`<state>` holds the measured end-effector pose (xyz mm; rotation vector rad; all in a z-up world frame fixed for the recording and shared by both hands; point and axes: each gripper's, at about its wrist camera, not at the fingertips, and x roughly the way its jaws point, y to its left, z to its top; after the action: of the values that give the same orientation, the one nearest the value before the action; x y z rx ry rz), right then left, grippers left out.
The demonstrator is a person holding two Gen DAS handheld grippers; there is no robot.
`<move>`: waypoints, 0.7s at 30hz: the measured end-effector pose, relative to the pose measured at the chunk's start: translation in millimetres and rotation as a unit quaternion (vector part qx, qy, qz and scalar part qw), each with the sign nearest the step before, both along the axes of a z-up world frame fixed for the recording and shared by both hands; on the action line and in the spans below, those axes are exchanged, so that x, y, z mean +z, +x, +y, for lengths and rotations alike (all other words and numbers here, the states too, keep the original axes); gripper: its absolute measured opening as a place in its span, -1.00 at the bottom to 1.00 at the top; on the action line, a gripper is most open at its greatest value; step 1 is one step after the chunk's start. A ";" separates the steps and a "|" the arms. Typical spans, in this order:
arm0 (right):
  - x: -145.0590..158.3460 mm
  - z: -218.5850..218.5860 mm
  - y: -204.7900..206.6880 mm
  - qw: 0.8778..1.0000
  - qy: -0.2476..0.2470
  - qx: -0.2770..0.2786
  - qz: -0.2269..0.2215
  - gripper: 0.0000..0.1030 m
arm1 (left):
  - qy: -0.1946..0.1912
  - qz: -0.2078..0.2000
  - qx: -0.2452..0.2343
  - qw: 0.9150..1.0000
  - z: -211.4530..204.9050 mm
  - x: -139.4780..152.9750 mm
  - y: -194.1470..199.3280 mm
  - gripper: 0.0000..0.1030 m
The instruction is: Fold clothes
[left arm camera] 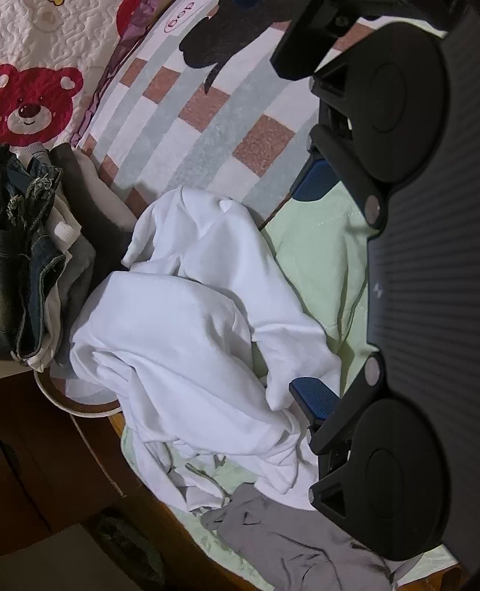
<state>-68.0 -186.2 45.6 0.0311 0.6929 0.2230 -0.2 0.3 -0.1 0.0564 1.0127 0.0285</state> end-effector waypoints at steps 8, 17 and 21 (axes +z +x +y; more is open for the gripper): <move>-6.3 6.3 -3.5 1.000 -0.005 -0.002 0.000 0.58 | 0.010 -0.007 0.013 1.000 4.0 3.5 -0.1 0.96; 0.1 0.5 -3.6 1.000 0.001 -0.016 -0.005 0.58 | 0.009 -0.015 0.007 1.000 7.0 2.1 -2.7 0.95; -0.5 -3.2 -2.9 1.000 0.007 -0.017 -0.001 0.59 | 0.009 -0.022 0.011 1.000 7.8 4.3 -4.1 0.95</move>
<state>-70.9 -189.4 45.1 0.0568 0.6874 0.1949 -4.3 8.0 4.2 0.0616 0.9698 0.0587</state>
